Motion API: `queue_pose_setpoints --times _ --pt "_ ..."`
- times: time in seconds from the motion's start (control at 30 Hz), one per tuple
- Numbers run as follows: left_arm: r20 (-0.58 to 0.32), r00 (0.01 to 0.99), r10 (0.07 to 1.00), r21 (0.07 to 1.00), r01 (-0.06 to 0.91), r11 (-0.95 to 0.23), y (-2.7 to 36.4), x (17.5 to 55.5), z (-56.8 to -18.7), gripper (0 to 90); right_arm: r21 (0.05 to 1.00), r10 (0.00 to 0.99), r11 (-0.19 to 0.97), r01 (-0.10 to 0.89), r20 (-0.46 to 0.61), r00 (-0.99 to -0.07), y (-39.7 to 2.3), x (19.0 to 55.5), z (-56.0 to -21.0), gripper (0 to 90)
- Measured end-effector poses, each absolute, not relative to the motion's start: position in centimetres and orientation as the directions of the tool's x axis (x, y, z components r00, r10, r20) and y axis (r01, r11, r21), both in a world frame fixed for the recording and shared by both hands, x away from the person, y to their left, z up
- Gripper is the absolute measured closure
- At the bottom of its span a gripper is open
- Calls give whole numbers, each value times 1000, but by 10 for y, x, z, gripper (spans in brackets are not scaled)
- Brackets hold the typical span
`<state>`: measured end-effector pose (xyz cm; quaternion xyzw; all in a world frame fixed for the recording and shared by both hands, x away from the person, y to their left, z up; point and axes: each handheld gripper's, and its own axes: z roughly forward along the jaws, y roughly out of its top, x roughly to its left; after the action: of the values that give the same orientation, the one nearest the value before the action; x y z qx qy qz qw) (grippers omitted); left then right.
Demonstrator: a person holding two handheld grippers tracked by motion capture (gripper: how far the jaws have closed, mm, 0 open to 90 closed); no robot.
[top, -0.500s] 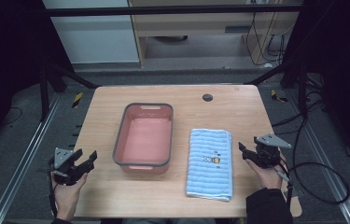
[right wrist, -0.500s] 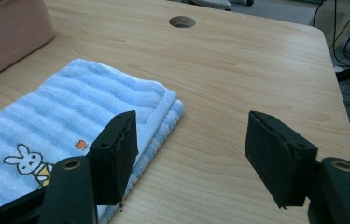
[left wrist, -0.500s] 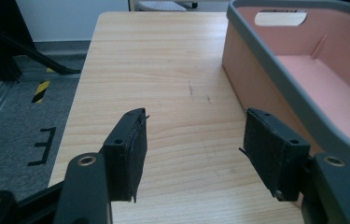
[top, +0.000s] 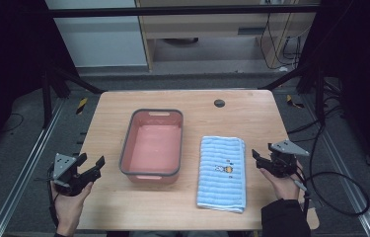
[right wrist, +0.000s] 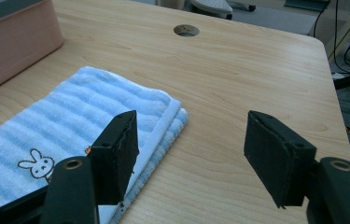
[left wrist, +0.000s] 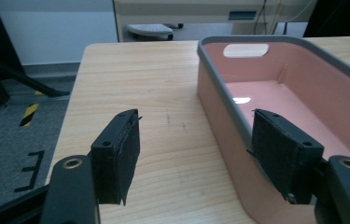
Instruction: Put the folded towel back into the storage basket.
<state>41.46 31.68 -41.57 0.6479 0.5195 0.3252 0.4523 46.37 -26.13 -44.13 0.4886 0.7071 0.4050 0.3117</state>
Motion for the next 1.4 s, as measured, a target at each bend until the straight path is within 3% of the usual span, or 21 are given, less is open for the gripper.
queue_pose_setpoints --times 0.87,1.4 --pt "-27 347 937 933 345 -101 275 406 -387 291 906 938 167 389 -25 -345 -262 466 -413 386" --pt "-38 395 918 941 323 -100 251 409 -380 207 910 933 169 379 -24 -358 -258 471 -398 361"
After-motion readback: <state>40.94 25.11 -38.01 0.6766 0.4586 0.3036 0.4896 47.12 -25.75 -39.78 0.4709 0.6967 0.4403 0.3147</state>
